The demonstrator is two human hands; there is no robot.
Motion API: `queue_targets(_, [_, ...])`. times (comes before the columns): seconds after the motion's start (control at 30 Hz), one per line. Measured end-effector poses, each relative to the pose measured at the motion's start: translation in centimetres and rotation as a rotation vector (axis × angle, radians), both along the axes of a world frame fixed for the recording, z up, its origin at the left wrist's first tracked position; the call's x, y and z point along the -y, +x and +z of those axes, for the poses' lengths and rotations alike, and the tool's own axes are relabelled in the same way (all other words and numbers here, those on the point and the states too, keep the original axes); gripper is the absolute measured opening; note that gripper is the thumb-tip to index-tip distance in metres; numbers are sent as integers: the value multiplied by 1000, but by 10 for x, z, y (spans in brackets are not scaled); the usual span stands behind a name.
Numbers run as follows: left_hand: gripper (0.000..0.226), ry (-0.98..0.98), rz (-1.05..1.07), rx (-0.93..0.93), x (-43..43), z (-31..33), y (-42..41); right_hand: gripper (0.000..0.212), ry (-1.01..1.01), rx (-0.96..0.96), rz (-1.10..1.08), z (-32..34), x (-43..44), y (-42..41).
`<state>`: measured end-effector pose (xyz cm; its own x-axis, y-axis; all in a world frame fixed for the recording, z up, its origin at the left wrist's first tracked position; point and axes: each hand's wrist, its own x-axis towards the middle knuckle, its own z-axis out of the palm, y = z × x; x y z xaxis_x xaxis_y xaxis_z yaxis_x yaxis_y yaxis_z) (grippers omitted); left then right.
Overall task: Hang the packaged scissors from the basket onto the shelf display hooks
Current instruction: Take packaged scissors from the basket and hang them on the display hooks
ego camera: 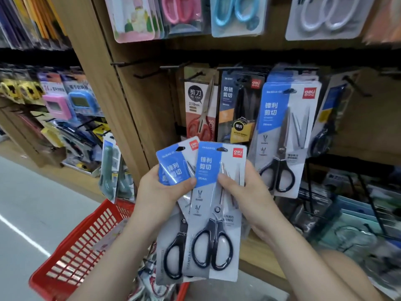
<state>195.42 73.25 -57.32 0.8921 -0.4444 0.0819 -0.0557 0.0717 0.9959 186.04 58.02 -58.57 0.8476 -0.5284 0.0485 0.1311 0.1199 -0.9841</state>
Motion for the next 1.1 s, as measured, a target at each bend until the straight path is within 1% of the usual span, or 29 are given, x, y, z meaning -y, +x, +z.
queue_targets(0.07, [36,-29,16,-26,0,2,2,23,56,-10,80,-2,3,-6])
queue_targets(0.13, [32,-23,22,-25,1,3,3,26,112,-17,133,-4,2,-10])
queue_targets(0.2, [26,-11,25,-3,5,4,2,28,107,-20,86,-6,0,-13])
queue_targets(0.3, [19,-4,34,35,8,4,1,22,52,-14,-23,-4,-4,-20])
queue_targets(0.4, [33,-1,26,117,10,9,-1,21,9,-1,-118,1,-2,-36])
queue_targets(0.43, [32,1,33,147,11,10,-3,21,-7,11,-143,3,0,-43])
queue_targets(0.53, [17,-31,-10,182,15,15,-14,19,-19,48,-188,9,5,-64])
queue_targets(0.57, [16,-33,-33,197,17,16,-18,17,-3,66,-200,9,7,-70])
queue_targets(0.6, [17,-30,-51,222,19,18,-22,30,14,79,-208,9,9,-75])
queue_targets(0.67, [17,-43,-21,251,18,21,-24,70,60,122,-249,5,15,-87])
queue_targets(0.7, [16,-52,27,253,16,23,-21,80,97,161,-290,2,20,-94])
queue_targets(0.8, [16,-43,160,297,11,39,-15,99,191,190,-385,-2,42,-116])
queue_targets(0.87, [14,-77,146,321,15,53,-26,109,249,177,-381,-8,57,-128])
queue_targets(0.93, [20,-127,56,316,32,67,-43,107,265,182,-387,-10,66,-132])
queue_targets(1.0, [22,-132,-23,329,56,79,-57,97,228,173,-411,-6,72,-134])
queue_targets(1.03, [19,-122,-43,337,69,84,-61,86,188,165,-425,-3,75,-135])
queue_targets(1.1, [13,-101,-45,324,96,91,-61,44,145,180,-432,2,80,-141])
